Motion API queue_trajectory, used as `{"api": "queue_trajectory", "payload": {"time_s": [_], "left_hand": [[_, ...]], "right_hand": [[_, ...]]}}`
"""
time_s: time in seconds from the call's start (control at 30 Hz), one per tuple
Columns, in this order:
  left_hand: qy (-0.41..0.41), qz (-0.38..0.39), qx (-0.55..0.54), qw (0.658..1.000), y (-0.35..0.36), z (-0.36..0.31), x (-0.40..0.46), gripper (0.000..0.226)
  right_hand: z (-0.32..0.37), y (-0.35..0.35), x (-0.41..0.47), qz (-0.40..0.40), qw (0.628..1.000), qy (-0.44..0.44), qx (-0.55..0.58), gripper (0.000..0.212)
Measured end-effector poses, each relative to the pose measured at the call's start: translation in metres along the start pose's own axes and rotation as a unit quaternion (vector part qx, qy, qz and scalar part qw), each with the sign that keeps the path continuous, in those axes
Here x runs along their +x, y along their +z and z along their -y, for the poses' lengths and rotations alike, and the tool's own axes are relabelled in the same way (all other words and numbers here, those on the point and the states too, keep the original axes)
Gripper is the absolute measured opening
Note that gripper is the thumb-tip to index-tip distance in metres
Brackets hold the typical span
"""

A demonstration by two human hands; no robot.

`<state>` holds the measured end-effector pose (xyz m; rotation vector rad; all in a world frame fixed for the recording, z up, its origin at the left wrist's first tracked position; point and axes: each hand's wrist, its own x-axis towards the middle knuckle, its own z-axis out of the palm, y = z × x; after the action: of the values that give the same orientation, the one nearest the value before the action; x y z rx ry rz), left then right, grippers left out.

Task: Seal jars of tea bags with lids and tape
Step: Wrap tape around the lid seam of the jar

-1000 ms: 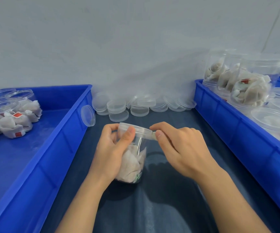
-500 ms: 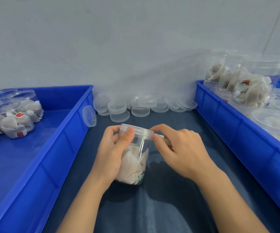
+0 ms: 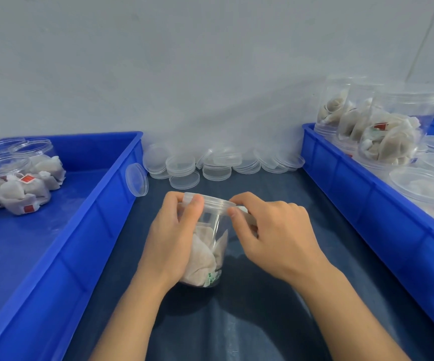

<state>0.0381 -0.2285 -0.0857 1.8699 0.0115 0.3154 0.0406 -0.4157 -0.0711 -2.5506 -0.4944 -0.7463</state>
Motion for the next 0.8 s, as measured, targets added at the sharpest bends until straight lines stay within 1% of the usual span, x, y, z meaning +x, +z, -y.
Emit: {"api": "queue_trajectory", "payload": {"time_s": [0.07, 0.1, 0.2, 0.3, 0.4, 0.5, 0.63, 0.8], "left_hand": [[0.015, -0.044, 0.066, 0.997, 0.000, -0.004, -0.003, 0.055], [0.020, -0.056, 0.083, 0.995, 0.000, -0.006, -0.005, 0.059], [0.028, -0.047, 0.122, 0.991, 0.000, -0.013, -0.011, 0.077], [0.021, -0.027, 0.159, 0.987, 0.001, -0.015, -0.011, 0.091], [0.017, -0.024, 0.161, 0.987, 0.003, -0.014, -0.010, 0.090], [0.021, -0.024, 0.157, 0.987, 0.002, -0.011, -0.009, 0.085], [0.003, -0.018, 0.083, 0.996, -0.002, -0.004, -0.004, 0.075], [0.006, -0.022, 0.073, 0.997, -0.003, -0.001, 0.000, 0.065]], "right_hand": [[0.004, 0.000, 0.000, -0.008, 1.000, -0.004, -0.014, 0.050], [0.006, 0.000, 0.000, -0.015, 1.000, -0.008, -0.023, 0.049], [0.014, 0.000, 0.001, -0.040, 0.998, -0.017, -0.050, 0.042], [0.017, -0.001, 0.000, -0.029, 0.998, -0.013, -0.057, 0.044], [0.016, -0.005, -0.002, 0.022, 1.000, -0.007, -0.017, 0.049], [0.011, -0.014, 0.001, 0.053, 0.998, -0.012, 0.034, 0.049], [-0.002, -0.018, 0.004, 0.052, 0.995, -0.007, 0.083, 0.046], [-0.004, -0.016, 0.003, 0.054, 0.996, -0.004, 0.075, 0.043]]}}
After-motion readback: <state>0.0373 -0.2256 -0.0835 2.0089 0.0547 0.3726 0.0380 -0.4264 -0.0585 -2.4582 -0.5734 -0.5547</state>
